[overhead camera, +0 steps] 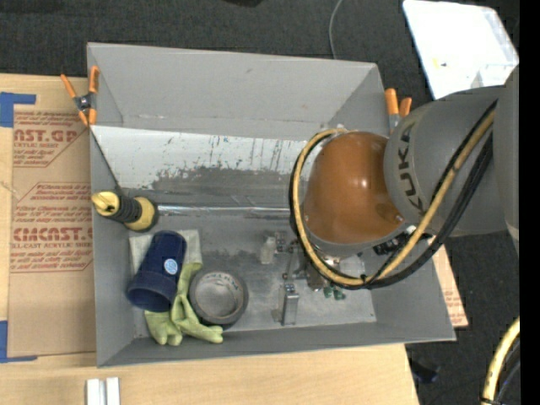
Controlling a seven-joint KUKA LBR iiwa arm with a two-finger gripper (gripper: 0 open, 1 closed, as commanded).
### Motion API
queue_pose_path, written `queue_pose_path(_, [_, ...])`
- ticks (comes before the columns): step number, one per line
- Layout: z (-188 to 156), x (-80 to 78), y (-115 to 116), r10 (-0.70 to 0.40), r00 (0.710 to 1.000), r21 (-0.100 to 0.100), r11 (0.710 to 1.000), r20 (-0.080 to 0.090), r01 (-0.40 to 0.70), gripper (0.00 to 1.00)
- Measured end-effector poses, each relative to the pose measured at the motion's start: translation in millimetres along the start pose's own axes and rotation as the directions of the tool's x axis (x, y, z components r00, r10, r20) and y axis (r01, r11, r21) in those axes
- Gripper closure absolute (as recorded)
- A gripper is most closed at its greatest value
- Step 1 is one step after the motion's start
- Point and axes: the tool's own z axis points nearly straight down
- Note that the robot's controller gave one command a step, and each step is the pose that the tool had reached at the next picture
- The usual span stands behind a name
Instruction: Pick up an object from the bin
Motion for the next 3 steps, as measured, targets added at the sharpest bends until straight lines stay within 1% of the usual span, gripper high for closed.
queue_pose_path(1, [-4, -1.7, 0, 0.001, 1.0, -0.001, 1.0, 0.007, -0.001, 0.0])
queue_pose_path(2, [22, -29.3, 26, 0.095, 0.995, -0.001, 0.995, 0.013, -0.095, 0.0])
queue_pose_path(3, [77, -57.1, 46, 0.153, 0.988, -0.004, 0.988, 0.009, -0.153, 0.0])
